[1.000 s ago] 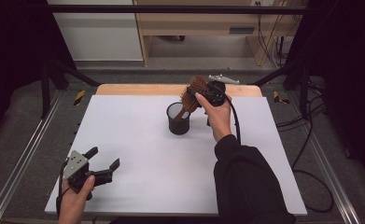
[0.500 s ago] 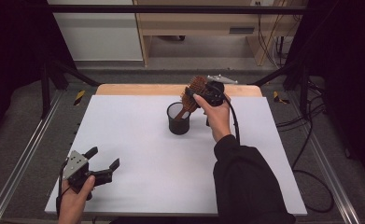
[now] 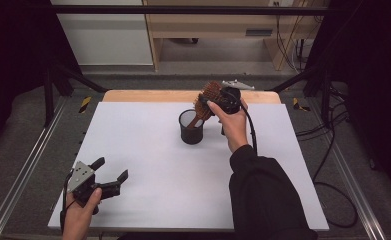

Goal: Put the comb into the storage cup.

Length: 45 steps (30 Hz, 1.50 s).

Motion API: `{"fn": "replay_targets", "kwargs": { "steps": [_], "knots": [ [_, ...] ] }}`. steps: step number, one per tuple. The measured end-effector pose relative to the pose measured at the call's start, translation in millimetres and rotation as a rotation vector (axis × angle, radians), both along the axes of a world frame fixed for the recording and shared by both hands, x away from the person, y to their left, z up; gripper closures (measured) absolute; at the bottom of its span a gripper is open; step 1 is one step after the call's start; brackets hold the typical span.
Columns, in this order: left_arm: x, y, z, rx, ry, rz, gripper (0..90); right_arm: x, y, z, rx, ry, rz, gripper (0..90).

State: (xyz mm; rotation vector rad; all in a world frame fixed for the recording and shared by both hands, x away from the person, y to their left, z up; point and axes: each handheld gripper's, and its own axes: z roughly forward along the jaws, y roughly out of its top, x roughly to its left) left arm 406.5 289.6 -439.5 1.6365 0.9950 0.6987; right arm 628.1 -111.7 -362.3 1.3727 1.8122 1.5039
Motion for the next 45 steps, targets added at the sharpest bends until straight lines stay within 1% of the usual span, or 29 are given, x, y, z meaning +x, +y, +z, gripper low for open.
{"fn": "replay_targets", "kwargs": {
  "steps": [4, 8, 12, 17, 24, 27, 29, 32, 35, 36, 39, 45],
  "knots": [
    [0.0, -0.1, 0.1, 0.001, -0.001, 0.0, 4.7, -1.7, -1.0, 1.8, 0.0, -0.001, -0.003, 10.8],
    [0.0, 0.0, 0.0, 0.001, -0.001, 0.001, 4.7, -4.2, -3.2, 4.1, -0.013, -0.01, -0.006, 10.2],
    [0.0, -0.3, 0.0, 0.002, -0.001, 0.0, 4.7, -6.7, -5.4, 7.3, -0.016, -0.024, 0.002, 10.1],
    [0.2, -0.4, -0.2, 0.004, 0.0, 0.0, 4.7, -10.3, -7.9, 11.7, -0.032, -0.058, 0.01, 10.3],
    [0.1, -0.3, -0.2, 0.004, -0.001, 0.001, 4.7, -12.6, -11.5, 14.4, -0.036, -0.071, 0.006, 10.3],
    [-0.3, -0.2, 0.0, 0.016, -0.012, -0.007, 4.7, -13.6, -12.6, 15.4, -0.032, -0.074, 0.007, 10.3],
    [-0.3, -0.6, 0.0, 0.014, -0.014, -0.008, 4.6, -14.6, -13.8, 16.2, -0.04, -0.079, -0.003, 10.8],
    [-0.3, -0.3, 0.0, 0.015, -0.011, -0.006, 4.6, -16.2, -16.7, 17.6, -0.033, -0.09, -0.014, 9.0],
    [-0.3, 0.3, 0.1, 0.012, -0.011, -0.002, 4.5, -18.1, -18.9, 18.9, -0.05, -0.108, -0.045, 5.3],
    [-0.2, 0.3, 0.1, 0.012, -0.011, -0.001, 4.5, -19.2, -19.7, 19.4, -0.056, -0.116, -0.057, 5.4],
    [-0.1, 0.0, 0.0, 0.012, -0.009, -0.002, 4.5, -23.4, -22.7, 21.9, -0.057, -0.14, -0.071, 5.3],
    [0.6, 0.5, -0.6, 0.012, -0.006, 0.004, 4.4, -34.7, -29.5, 30.0, -0.058, -0.222, -0.112, 4.7]
  ]
}}
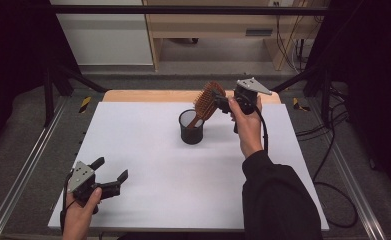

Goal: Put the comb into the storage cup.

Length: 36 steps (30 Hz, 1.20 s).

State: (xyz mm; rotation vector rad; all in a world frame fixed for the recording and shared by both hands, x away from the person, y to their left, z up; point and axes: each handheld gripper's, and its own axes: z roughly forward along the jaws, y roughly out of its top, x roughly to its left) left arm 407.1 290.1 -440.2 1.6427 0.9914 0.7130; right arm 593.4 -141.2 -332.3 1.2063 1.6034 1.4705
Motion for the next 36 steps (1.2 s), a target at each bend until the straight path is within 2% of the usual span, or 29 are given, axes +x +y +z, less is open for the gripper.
{"fn": "replay_targets", "kwargs": {
  "steps": [7, 13, 15, 24, 28, 36],
  "knots": [
    [0.2, 1.6, 0.1, -0.003, 0.001, 0.008, 4.4, -13.1, -9.7, 8.4, 0.014, -0.061, -0.003, 5.3],
    [-0.1, 3.3, -0.2, -0.005, -0.003, 0.017, 4.3, -33.2, -21.0, 18.3, 0.036, -0.124, 0.015, 4.6],
    [0.0, 4.1, -0.4, -0.008, -0.003, 0.021, 4.2, -38.7, -24.7, 21.0, 0.031, -0.145, 0.017, 4.1],
    [0.4, 9.2, -0.1, -0.015, -0.015, 0.046, 4.3, -50.3, -47.4, 26.6, 0.037, -0.167, 0.023, 3.4],
    [0.5, 13.2, 0.0, -0.021, -0.028, 0.063, 4.3, -55.2, -56.2, 27.8, 0.016, -0.181, 0.026, 2.4],
    [0.1, 24.2, -0.2, -0.072, -0.038, 0.087, 4.3, -69.2, -71.0, 25.8, -0.015, -0.208, 0.028, 2.3]
  ]
}}
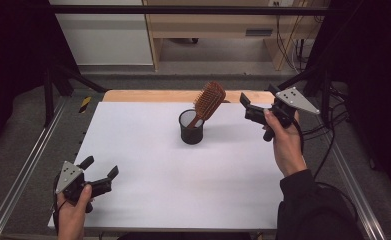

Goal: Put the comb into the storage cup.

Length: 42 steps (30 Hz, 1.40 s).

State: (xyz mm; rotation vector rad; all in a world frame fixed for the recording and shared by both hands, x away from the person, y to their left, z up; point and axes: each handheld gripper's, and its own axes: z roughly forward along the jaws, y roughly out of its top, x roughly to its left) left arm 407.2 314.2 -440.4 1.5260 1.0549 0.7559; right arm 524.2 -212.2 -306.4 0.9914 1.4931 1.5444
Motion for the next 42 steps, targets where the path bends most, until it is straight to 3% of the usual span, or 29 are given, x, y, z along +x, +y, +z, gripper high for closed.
{"fn": "replay_targets", "kwargs": {
  "steps": [8, 15, 26, 35, 42],
  "knots": [
    [-1.9, 5.3, 2.0, -0.013, -0.035, 0.017, 4.5, -12.8, -18.0, -6.7, -0.007, -0.005, -0.009, 2.2],
    [-2.4, 10.2, 0.2, -0.019, -0.034, 0.029, 4.5, -25.5, -33.5, -17.2, -0.004, 0.023, -0.008, 1.3],
    [-3.4, 14.1, 0.8, -0.018, -0.049, 0.041, 4.0, -45.5, -58.9, -31.7, -0.022, 0.013, -0.037, 1.3],
    [-2.8, 17.1, -0.5, -0.039, -0.038, 0.051, 3.5, -60.5, -76.9, -53.7, -0.016, 0.041, -0.059, 2.5],
    [-1.6, 7.3, -1.2, 0.006, -0.034, 0.022, 3.5, -68.4, -87.7, -69.2, -0.036, 0.043, -0.068, 3.0]
  ]
}}
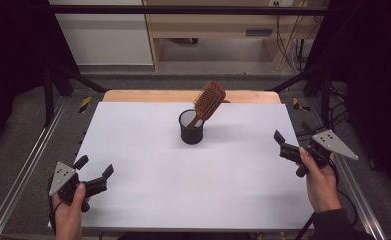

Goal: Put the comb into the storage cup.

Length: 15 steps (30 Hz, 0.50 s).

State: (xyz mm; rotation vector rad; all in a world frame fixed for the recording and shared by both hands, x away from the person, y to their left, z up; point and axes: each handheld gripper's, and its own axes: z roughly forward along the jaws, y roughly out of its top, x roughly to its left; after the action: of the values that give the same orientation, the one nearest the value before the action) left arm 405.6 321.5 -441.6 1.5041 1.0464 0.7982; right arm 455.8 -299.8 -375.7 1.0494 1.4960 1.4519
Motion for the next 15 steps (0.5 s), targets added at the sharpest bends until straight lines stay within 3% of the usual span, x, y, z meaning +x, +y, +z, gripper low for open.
{"fn": "replay_targets", "kwargs": {
  "steps": [15],
  "knots": [
    [-1.3, 2.0, 0.8, -0.012, -0.018, -0.008, 3.5, -17.5, -7.9, -29.1, 0.03, 0.043, -0.025, 2.5]
  ]
}}
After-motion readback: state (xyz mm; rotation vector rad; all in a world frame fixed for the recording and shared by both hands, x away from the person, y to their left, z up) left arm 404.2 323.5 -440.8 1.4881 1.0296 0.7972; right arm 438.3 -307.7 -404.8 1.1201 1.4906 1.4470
